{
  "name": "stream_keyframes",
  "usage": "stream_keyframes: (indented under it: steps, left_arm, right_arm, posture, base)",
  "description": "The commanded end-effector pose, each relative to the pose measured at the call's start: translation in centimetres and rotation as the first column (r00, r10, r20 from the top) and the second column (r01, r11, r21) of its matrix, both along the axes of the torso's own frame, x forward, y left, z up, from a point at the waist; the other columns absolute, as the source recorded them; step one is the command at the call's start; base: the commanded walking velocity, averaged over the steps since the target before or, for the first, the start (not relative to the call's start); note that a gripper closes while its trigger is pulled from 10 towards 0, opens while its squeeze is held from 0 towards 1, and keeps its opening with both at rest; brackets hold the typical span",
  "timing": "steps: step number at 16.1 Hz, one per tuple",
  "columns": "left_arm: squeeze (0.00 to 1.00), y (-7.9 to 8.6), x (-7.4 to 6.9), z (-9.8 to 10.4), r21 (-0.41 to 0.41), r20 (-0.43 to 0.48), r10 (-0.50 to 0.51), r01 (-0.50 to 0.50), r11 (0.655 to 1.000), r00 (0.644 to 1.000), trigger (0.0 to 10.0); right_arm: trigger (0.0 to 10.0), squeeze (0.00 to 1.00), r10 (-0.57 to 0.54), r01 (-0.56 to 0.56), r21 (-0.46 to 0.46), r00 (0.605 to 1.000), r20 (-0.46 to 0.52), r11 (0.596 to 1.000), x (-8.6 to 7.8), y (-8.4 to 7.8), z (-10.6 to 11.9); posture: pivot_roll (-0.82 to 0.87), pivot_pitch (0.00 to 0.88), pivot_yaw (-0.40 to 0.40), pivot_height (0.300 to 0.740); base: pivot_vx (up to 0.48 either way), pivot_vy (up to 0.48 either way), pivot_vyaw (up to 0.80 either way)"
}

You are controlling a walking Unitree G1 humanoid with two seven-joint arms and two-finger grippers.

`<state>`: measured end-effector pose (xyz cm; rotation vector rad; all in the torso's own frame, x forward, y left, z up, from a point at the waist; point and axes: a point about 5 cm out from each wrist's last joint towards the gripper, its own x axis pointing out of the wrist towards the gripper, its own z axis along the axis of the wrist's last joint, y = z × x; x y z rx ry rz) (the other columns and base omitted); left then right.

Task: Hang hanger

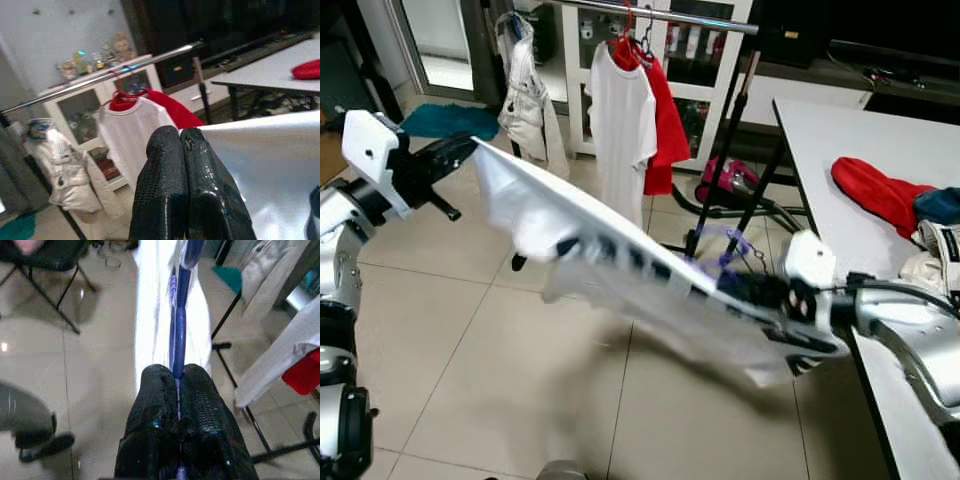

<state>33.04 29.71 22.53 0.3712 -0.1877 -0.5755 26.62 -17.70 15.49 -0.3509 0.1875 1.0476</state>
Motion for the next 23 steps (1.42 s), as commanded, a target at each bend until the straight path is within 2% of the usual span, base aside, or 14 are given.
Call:
stream_keyframes:
  steps: [1,3,5,7,9,10,14,15,16,18,19,20,22,23]
  left_arm:
    - [0.0,-0.1,-0.1,0.2,0.072,-0.02,-0.036,0.037,0.997,0.999,0.0]
    - [0.0,-0.3,-0.2,-0.2,0.062,-0.038,-0.057,0.06,0.996,0.998,0.0]
    - [0.0,-0.2,-0.3,-0.1,0.066,-0.024,-0.039,0.04,0.997,0.999,0.0]
    - [0.0,0.7,-0.1,0.4,0.113,0.041,0.069,-0.073,0.991,0.997,0.0]
    - [0.0,1.4,0.2,1.6,0.066,0.115,0.133,-0.142,0.988,0.984,0.0]
    - [0.0,1.4,0.3,2.0,0.043,0.129,0.134,-0.14,0.989,0.983,0.0]
    - [0.0,1.2,0.4,1.8,0.071,0.098,0.107,-0.114,0.991,0.989,0.0]
    - [0.0,0.8,0.5,1.6,0.056,0.101,0.086,-0.092,0.994,0.991,0.0]
    - [0.0,0.5,0.5,1.5,0.049,0.103,0.075,-0.08,0.996,0.992,0.0]
    - [0.0,0.7,0.6,1.5,0.057,0.108,0.095,-0.102,0.993,0.99,0.0]
    - [0.0,0.8,0.6,1.6,0.055,0.115,0.111,-0.118,0.992,0.987,0.0]
    - [0.0,0.8,0.6,1.6,0.054,0.117,0.115,-0.122,0.991,0.986,0.0]
    - [0.0,0.8,0.6,1.6,0.052,0.112,0.111,-0.117,0.992,0.988,0.0]
    - [0.0,0.8,0.7,1.6,0.052,0.11,0.109,-0.115,0.992,0.988,0.0]
  right_arm:
    - [10.0,0.0,-0.055,0.05,0.096,0.997,0.051,0.994,0.8,-0.3,2.1]
    - [10.0,0.0,-0.103,0.097,0.118,0.993,0.051,0.988,1.3,-0.5,2.4]
    - [10.0,0.0,-0.096,0.09,0.119,0.995,0.04,0.989,1.3,-0.4,2.1]
    - [10.0,0.0,0.029,-0.031,0.171,0.999,0.013,0.985,-0.1,0.3,2.4]
    - [10.0,0.0,0.141,-0.136,0.113,0.989,-0.039,0.984,-1.6,0.6,1.7]
    - [10.0,0.0,0.141,-0.137,0.101,0.989,-0.043,0.985,-1.7,0.6,1.5]
    - [10.0,0.0,0.073,-0.077,0.265,0.997,0.026,0.961,-0.8,0.7,3.5]
    - [10.0,0.0,-0.051,0.042,0.21,0.998,0.038,0.977,0.4,0.0,3.1]
    - [10.0,0.0,-0.119,0.106,0.209,0.992,0.051,0.972,1.1,-0.5,3.0]
    - [10.0,0.0,0.012,-0.019,0.307,1.0,0.026,0.952,-0.2,0.3,4.0]
    - [10.0,0.0,0.065,-0.07,0.319,0.998,0.024,0.945,-0.8,0.6,4.2]
    - [10.0,0.0,0.065,-0.07,0.318,0.998,0.027,0.946,-0.9,0.7,4.2]
    - [10.0,0.0,-0.162,0.142,0.286,0.986,0.047,0.948,1.5,-0.4,3.7]
    - [10.0,0.0,-0.146,0.136,0.212,0.989,0.035,0.968,1.4,-0.6,3.0]
  posture:
    - [0.1,0.0,-0.046,0.74]
    - [0.1,0.0,-0.045,0.74]
    - [0.1,0.0,-0.046,0.74]
    - [0.1,0.0,-0.044,0.74]
    - [0.1,0.0,-0.042,0.74]
    - [0.1,0.0,-0.041,0.74]
    - [0.1,0.0,-0.036,0.74]
    - [0.1,0.0,-0.035,0.74]
    - [0.1,0.0,-0.036,0.74]
    - [0.1,0.0,-0.038,0.74]
    - [0.1,0.0,-0.04,0.74]
    - [0.1,0.0,-0.04,0.74]
    - [0.1,0.0,-0.039,0.74]
    - [0.1,0.0,-0.039,0.74]
  base:
    - [0.0,0.0,0.0]
    - [0.0,0.0,0.0]
    - [0.0,0.0,0.0]
    - [0.0,0.0,0.0]
    - [0.0,0.0,0.0]
    - [0.0,0.0,0.0]
    - [0.0,0.0,0.0]
    - [0.0,0.0,0.0]
    - [0.0,0.0,0.0]
    - [0.0,0.0,0.0]
    - [0.0,0.0,0.0]
    - [0.0,0.0,0.0]
    - [0.0,0.0,0.0]
    - [0.0,0.0,0.0]
